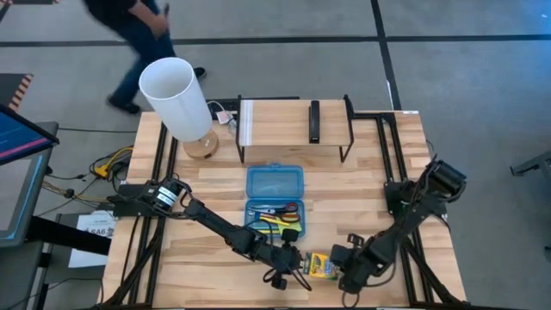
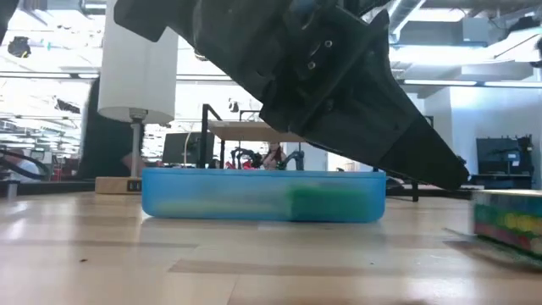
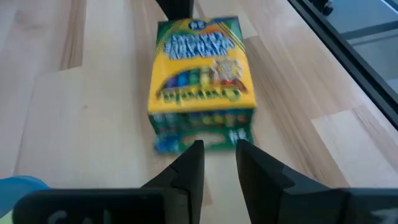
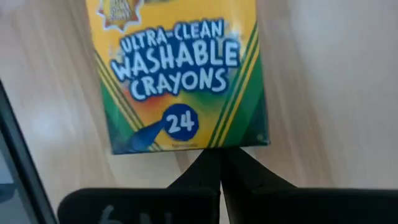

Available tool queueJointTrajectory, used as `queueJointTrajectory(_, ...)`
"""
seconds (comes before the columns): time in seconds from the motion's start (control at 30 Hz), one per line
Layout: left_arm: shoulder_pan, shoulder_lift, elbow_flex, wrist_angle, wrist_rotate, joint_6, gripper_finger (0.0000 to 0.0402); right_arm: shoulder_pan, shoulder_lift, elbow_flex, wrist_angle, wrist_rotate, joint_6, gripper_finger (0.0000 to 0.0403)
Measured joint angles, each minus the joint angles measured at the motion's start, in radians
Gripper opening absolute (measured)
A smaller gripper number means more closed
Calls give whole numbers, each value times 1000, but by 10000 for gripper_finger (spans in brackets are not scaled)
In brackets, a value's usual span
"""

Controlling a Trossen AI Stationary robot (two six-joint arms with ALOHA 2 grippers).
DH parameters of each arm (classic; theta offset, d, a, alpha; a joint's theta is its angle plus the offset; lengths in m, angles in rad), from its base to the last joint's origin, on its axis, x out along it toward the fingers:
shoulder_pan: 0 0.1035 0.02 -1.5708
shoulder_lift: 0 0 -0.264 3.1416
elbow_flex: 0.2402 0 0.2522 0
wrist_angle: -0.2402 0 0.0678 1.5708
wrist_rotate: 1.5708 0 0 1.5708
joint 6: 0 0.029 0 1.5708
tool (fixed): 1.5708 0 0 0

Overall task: Pack school essentials
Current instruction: Put the crayon box into the blue supply box

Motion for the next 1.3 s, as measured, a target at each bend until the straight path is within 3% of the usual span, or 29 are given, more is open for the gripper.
queueJointTrajectory(0.37, 0, 0, 0, -144, 3, -31, 81, -135, 25, 1, 92, -77, -179, 26)
queueJointTrajectory(0.73, -4, 0, -1, -134, -1, -49, 80, -201, 28, 0, 179, -74, -285, 26)
queueJointTrajectory(1.17, -18, 0, -2, -126, 9, -93, 9, -214, 19, -1, 202, -96, -302, 26)
queueJointTrajectory(1.3, -18, -3, -2, -128, 18, -101, 3, -216, -13, -1, 211, -97, -298, 26)
